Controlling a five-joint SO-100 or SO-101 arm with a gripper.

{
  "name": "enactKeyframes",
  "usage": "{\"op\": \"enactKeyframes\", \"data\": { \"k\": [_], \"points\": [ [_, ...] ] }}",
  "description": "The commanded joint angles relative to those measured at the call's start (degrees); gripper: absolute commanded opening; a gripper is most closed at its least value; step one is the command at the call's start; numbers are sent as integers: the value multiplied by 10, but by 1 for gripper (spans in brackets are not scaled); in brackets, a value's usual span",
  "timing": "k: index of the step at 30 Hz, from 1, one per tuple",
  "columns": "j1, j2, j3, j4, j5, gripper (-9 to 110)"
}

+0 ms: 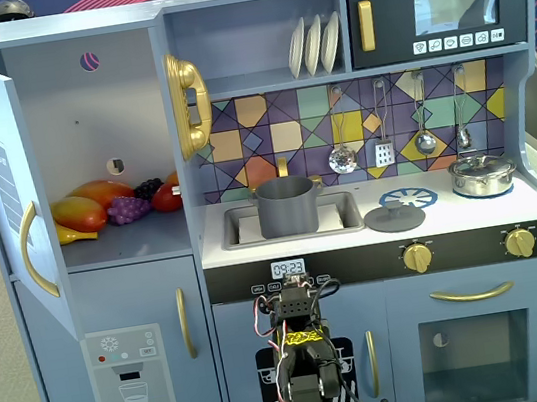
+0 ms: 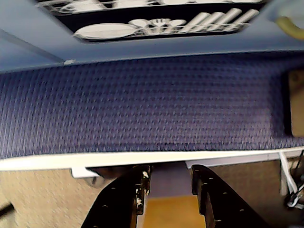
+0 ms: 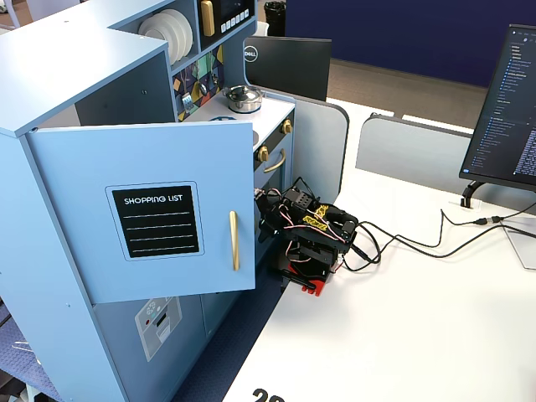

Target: Pick up the green pineapple from the left cabinet and place it in the gray recipient

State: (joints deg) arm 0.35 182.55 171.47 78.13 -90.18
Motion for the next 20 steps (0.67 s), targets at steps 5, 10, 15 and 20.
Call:
{"op": "enactKeyframes", "data": {
  "k": [5,10,15,20],
  "points": [
    [5,-4,5,96,33,5],
    [5,-4,5,96,35,6],
    [5,-4,5,96,35,6],
    [5,-4,5,96,35,6]
  ]
}}
